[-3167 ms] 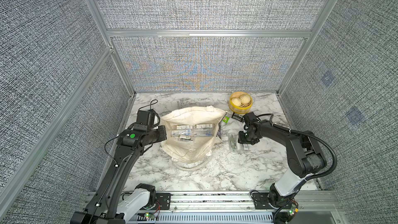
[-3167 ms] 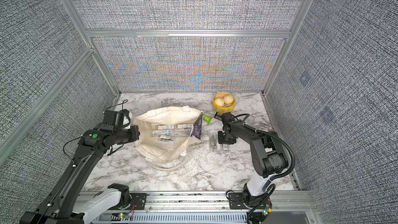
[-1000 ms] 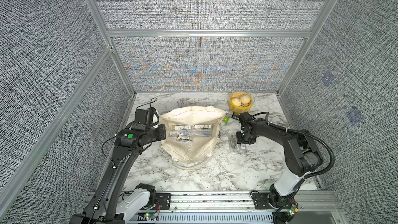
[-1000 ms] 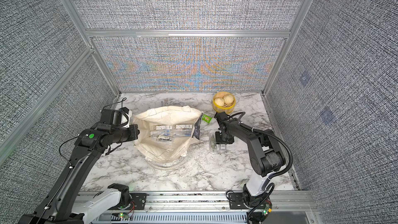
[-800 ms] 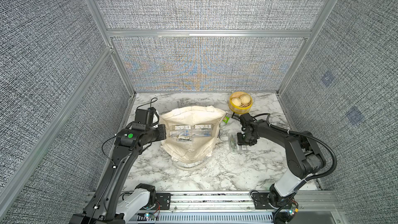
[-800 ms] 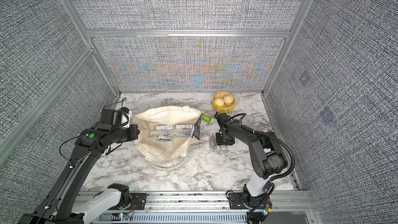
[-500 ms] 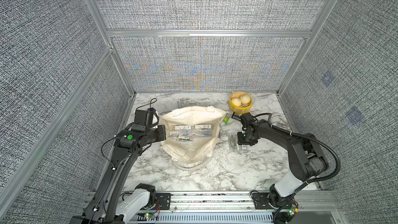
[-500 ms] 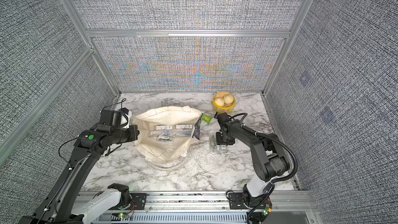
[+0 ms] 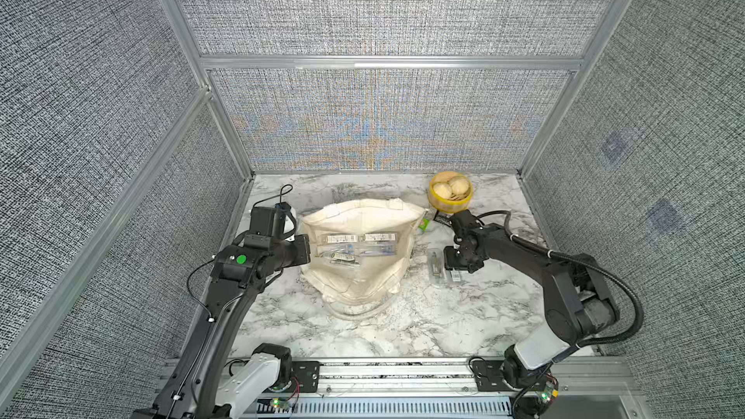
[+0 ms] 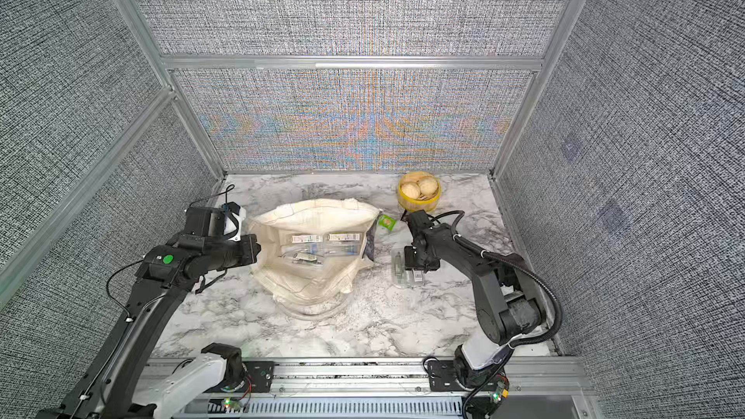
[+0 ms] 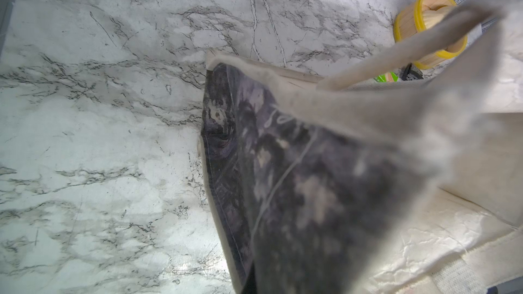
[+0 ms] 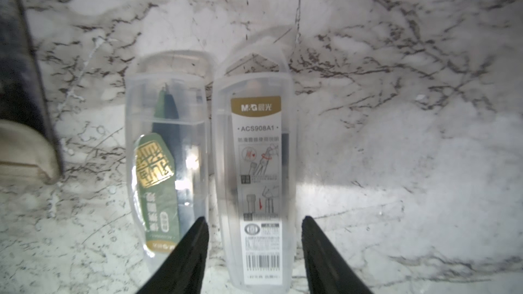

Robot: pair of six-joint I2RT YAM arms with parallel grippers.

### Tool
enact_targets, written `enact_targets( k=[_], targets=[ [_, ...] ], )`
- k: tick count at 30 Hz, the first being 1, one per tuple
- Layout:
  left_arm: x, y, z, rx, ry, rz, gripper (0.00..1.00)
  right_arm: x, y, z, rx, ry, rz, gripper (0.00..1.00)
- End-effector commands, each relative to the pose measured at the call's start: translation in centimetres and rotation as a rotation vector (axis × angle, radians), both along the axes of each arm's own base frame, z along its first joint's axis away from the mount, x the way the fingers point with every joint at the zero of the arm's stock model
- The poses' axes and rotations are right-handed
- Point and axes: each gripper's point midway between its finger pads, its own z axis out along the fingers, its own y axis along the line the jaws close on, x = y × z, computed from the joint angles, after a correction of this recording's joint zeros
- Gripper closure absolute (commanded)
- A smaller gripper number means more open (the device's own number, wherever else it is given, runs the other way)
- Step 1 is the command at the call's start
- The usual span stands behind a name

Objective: Take out the compass set from the canvas bag
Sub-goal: Place the compass set at the center of the board, then pick up the compass set from the canvas bag.

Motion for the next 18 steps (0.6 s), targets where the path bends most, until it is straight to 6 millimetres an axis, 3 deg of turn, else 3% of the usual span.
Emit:
enact_targets(
  k=[1, 4, 6, 9, 12, 14, 16, 18],
  targets=[
    [0.2, 0.1, 0.3, 0.007, -0.023, -0.004, 1.00, -0.6, -0.3, 2.5, -0.013, -0.016, 0.022, 0.45],
    [-0.1, 0.2, 0.0, 0.011, -0.011, -0.002, 1.00, -0.9, 1.9, 8.2, 0.023, -0.146, 0.179, 0.45],
    [-0.5, 0.3, -0.3, 0.009, -0.006, -0.001, 1.00, -1.7, 5.0, 13.4, 0.046, -0.312, 0.389, 0.46],
    [-1.0, 0.1, -0.9, -0.002, 0.009, -0.006, 1.00, -5.0, 10.6, 20.3, 0.106, -0.565, 0.744, 0.48],
    [-1.5, 0.0, -1.6, -0.014, 0.025, -0.007, 1.00, -8.6, 15.5, 24.9, 0.152, -0.777, 1.047, 0.51],
    [-1.8, 0.1, -1.8, -0.016, 0.029, -0.004, 1.00, -9.8, 18.2, 26.5, 0.154, -0.838, 1.175, 0.55],
    [-2.1, 0.2, -1.8, -0.019, 0.026, 0.002, 1.00, -10.4, 21.0, 26.8, 0.149, -0.834, 1.286, 0.56],
    [-2.4, 0.3, -2.0, -0.022, 0.026, 0.008, 1.00, -10.4, 23.9, 25.4, 0.123, -0.792, 1.392, 0.58]
  ],
)
